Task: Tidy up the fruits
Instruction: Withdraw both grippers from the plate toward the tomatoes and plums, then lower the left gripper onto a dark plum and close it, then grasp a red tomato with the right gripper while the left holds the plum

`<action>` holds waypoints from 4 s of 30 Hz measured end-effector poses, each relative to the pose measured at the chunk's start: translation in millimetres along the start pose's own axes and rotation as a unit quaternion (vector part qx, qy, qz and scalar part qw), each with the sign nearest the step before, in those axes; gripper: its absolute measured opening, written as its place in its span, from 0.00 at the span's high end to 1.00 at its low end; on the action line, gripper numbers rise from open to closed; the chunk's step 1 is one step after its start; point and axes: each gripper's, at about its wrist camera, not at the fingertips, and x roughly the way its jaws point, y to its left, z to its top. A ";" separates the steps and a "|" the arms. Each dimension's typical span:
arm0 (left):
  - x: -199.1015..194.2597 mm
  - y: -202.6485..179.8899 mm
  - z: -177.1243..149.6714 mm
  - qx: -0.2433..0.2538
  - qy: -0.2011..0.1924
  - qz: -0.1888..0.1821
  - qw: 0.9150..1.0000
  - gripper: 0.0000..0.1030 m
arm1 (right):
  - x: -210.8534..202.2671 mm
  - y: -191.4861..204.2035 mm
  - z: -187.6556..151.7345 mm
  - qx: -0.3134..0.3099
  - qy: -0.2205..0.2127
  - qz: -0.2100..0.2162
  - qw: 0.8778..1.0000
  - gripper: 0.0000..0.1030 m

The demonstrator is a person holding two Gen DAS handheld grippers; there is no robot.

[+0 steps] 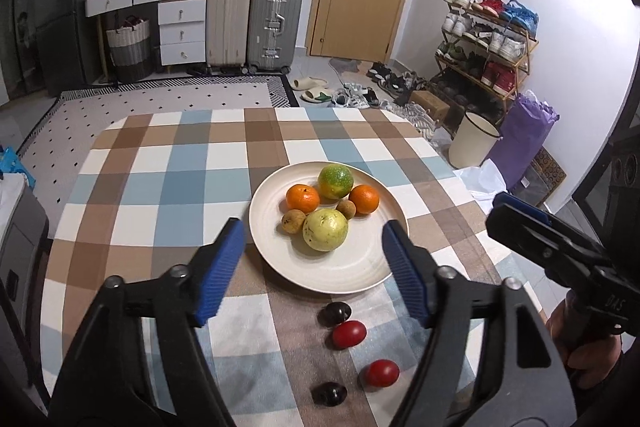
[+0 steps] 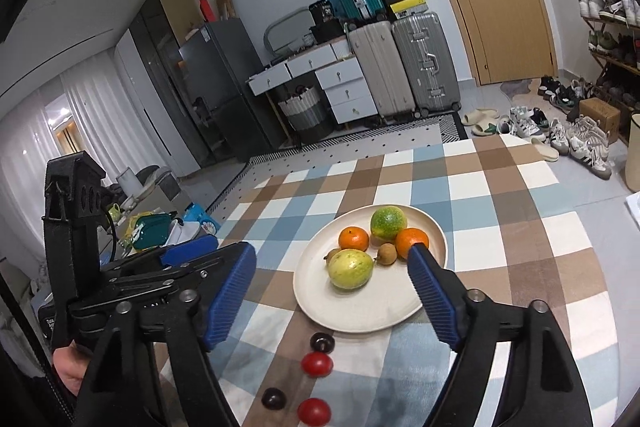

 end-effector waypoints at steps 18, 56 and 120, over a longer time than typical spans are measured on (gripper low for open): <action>-27.5 7.3 -46.2 -0.015 -0.027 0.032 0.999 0.01 | -43.4 26.0 -39.1 -0.039 -0.046 0.007 0.998 0.04; 56.7 12.4 -150.1 0.013 0.129 0.025 0.991 0.01 | -8.7 10.7 -113.3 -0.038 0.034 -0.003 0.999 0.02; 19.4 59.5 -153.4 -0.046 0.117 -0.012 0.992 0.78 | 34.8 36.8 -134.1 -0.080 0.138 -0.011 0.987 0.02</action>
